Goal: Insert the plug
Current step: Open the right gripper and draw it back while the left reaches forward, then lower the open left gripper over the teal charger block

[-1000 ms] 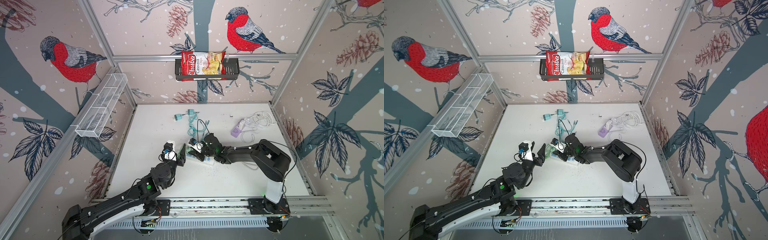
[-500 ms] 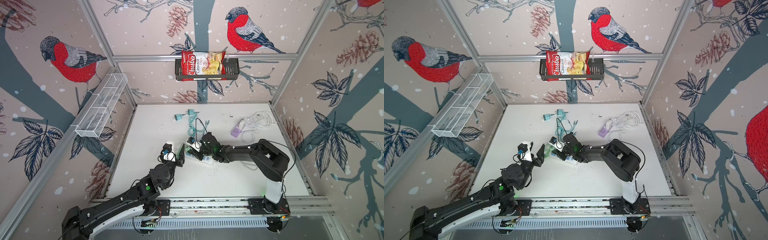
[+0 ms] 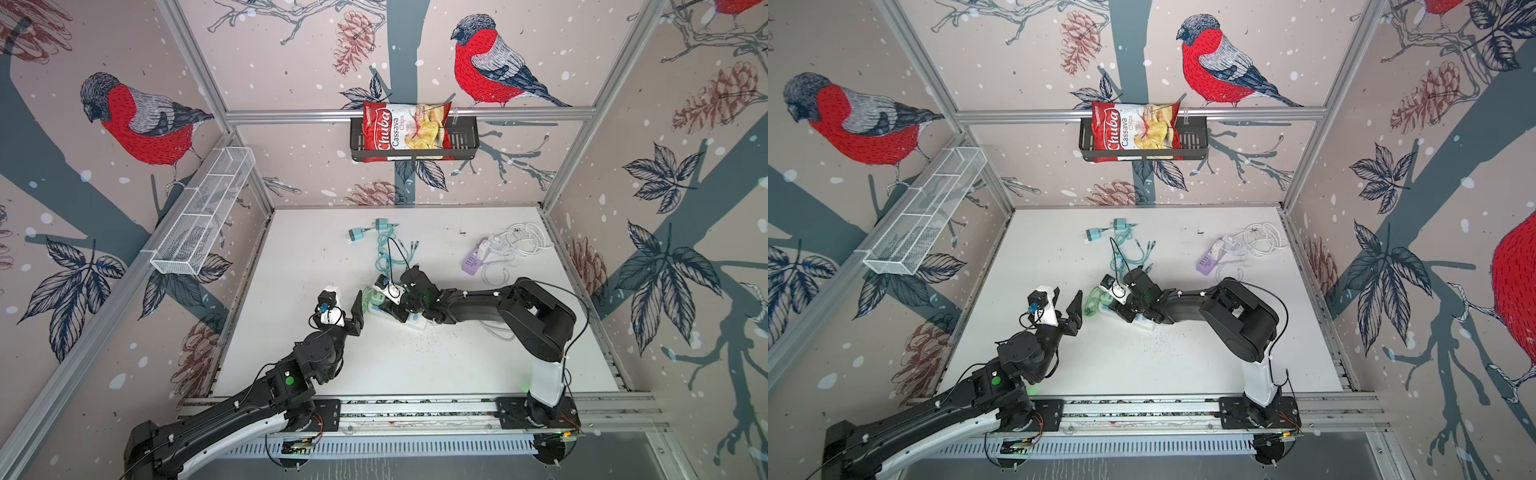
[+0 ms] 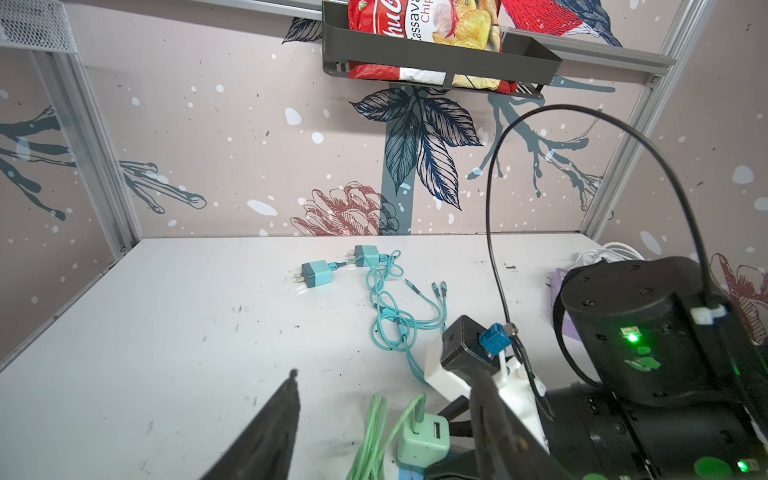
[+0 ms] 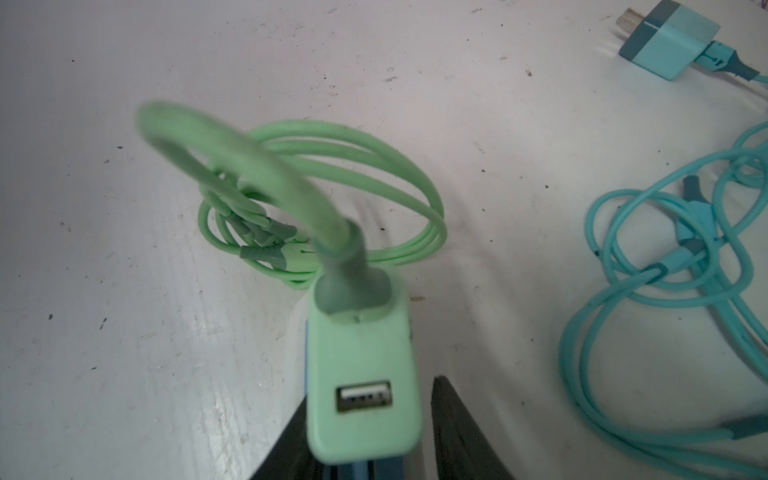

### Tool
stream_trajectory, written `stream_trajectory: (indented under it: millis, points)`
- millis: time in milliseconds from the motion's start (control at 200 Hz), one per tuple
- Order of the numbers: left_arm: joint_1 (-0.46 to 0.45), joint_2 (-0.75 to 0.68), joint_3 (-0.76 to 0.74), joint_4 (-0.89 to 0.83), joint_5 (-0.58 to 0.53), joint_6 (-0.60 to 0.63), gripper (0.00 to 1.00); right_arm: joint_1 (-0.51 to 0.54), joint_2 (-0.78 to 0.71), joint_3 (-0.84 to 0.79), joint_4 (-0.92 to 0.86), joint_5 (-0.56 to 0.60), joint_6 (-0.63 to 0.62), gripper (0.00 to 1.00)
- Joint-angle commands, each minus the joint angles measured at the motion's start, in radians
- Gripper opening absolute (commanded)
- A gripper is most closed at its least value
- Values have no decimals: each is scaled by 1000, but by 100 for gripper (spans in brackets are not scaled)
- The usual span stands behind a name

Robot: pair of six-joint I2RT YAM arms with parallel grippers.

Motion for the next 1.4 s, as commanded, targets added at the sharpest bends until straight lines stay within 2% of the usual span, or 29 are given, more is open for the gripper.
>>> stream_trajectory:
  millis: [0,215,340,455,595,845,966,1166,1261,1396]
  points:
    - [1,7,-6,0,-24,-7,65,2,-18,-3,-23,23,17,44]
    - [1,65,7,56,-39,13,68,0,-110,-57,-12,21,23,46]
    - [28,116,71,28,-61,7,75,-6,-172,-100,-13,17,36,46]
    - [157,203,197,-102,45,-44,77,-16,-252,-180,22,13,69,46]
    - [250,320,268,-65,109,8,79,-46,-364,-287,76,18,129,46]
    - [487,599,414,-43,329,47,79,-152,-570,-445,146,92,279,46]
    - [582,751,495,-36,431,87,80,-206,-650,-511,172,79,340,46]
    - [662,1032,648,-5,471,159,80,-212,-700,-559,197,174,415,46]
    - [692,1155,730,2,531,202,79,-216,-699,-558,182,205,449,46]
    - [759,1291,847,7,658,207,78,-214,-711,-575,187,173,446,45]
